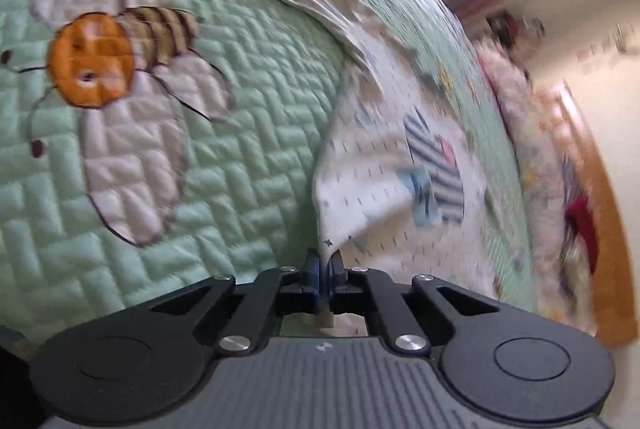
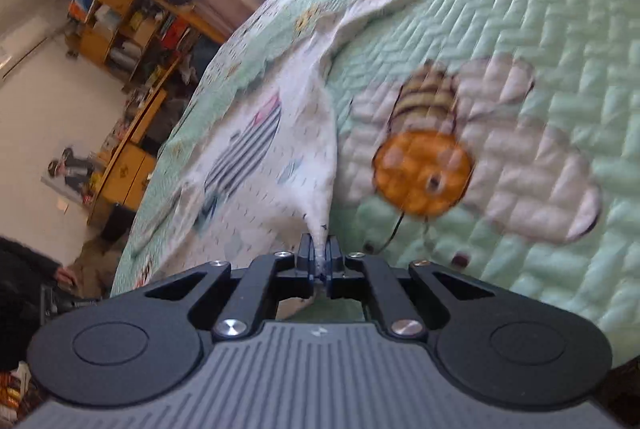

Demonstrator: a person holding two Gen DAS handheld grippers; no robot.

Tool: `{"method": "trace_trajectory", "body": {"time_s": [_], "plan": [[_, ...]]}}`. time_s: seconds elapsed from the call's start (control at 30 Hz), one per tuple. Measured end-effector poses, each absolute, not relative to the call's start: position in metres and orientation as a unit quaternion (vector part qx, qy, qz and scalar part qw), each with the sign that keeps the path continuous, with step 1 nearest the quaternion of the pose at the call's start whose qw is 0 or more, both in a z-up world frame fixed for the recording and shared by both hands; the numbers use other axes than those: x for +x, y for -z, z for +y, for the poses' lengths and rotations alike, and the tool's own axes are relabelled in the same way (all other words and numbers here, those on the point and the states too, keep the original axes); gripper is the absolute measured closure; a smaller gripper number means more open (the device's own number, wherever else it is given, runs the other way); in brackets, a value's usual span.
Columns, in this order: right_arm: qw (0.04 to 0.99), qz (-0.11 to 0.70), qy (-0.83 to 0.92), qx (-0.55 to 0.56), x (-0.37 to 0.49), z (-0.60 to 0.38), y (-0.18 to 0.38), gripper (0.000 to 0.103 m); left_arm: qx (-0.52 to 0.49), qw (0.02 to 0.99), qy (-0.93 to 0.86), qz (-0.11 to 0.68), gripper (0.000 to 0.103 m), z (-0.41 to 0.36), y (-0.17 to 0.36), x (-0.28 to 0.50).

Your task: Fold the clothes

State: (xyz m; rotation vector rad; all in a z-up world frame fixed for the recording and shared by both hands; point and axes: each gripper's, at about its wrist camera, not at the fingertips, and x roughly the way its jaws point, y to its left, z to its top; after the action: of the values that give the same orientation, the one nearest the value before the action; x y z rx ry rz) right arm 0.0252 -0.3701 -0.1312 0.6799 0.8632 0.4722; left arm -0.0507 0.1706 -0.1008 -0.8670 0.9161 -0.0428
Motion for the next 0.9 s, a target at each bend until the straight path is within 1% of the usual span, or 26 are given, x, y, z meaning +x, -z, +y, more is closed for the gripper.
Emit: {"method": "trace_trajectory", "body": {"time_s": [0.13, 0.17, 0.2, 0.23, 0.27, 0.3, 0.33, 0.4, 0.5, 0.6, 0.73, 0.83, 0.9], "plan": [[0.832, 0.442, -0.212, 0.257, 0.037, -0.365, 0.141, 0.096, -0.372, 0.812, 0.015, 0.449, 0.084, 0.169, 0.106, -0.045], [0.834, 0.439, -0.216, 0.256, 0.035, -0.368, 0.141, 0.095, -0.362, 0.815, 0.017, 0.452, 0.080, 0.168, 0.105, -0.048], [0.833, 0.435, -0.212, 0.268, 0.031, -0.373, 0.140, 0.087, -0.356, 0.819, 0.019, 0.450, 0.075, 0.167, 0.102, -0.053], [0.842, 0.422, -0.201, 0.270, 0.024, -0.376, 0.135, 0.080, -0.351, 0.822, 0.021, 0.447, 0.061, 0.166, 0.098, -0.060], [0.851, 0.408, -0.190, 0.272, 0.017, -0.380, 0.130, 0.062, -0.333, 0.833, 0.018, 0.442, 0.047, 0.164, 0.092, -0.068], [0.872, 0.384, -0.178, 0.246, 0.006, -0.379, 0.119, 0.051, -0.307, 0.847, 0.013, 0.435, 0.042, 0.161, 0.084, -0.077], [0.894, 0.360, -0.171, 0.205, -0.007, -0.374, 0.109, 0.051, -0.273, 0.861, 0.006, 0.429, 0.037, 0.157, 0.077, -0.086], [0.919, 0.324, -0.191, 0.122, -0.031, -0.350, 0.092, 0.051, -0.229, 0.870, 0.027, 0.436, 0.037, 0.138, 0.075, -0.088], [0.908, 0.294, -0.299, 0.003, -0.058, -0.295, 0.082, 0.052, -0.174, 0.874, 0.070, 0.449, 0.037, 0.108, 0.077, -0.086], [0.885, 0.278, -0.358, -0.106, -0.069, -0.247, 0.086, 0.052, -0.118, 0.873, 0.112, 0.459, 0.037, 0.077, 0.079, -0.084], [0.853, 0.259, -0.373, -0.258, -0.076, -0.211, 0.096, 0.052, -0.042, 0.866, 0.168, 0.469, 0.037, 0.036, 0.081, -0.082], [0.839, 0.249, -0.373, -0.310, -0.075, -0.207, 0.103, 0.052, 0.015, 0.855, 0.209, 0.474, 0.037, 0.006, 0.083, -0.080], [0.841, 0.238, -0.369, -0.317, -0.066, -0.200, 0.106, 0.052, 0.025, 0.853, 0.214, 0.475, 0.036, -0.002, 0.084, -0.078]]}}
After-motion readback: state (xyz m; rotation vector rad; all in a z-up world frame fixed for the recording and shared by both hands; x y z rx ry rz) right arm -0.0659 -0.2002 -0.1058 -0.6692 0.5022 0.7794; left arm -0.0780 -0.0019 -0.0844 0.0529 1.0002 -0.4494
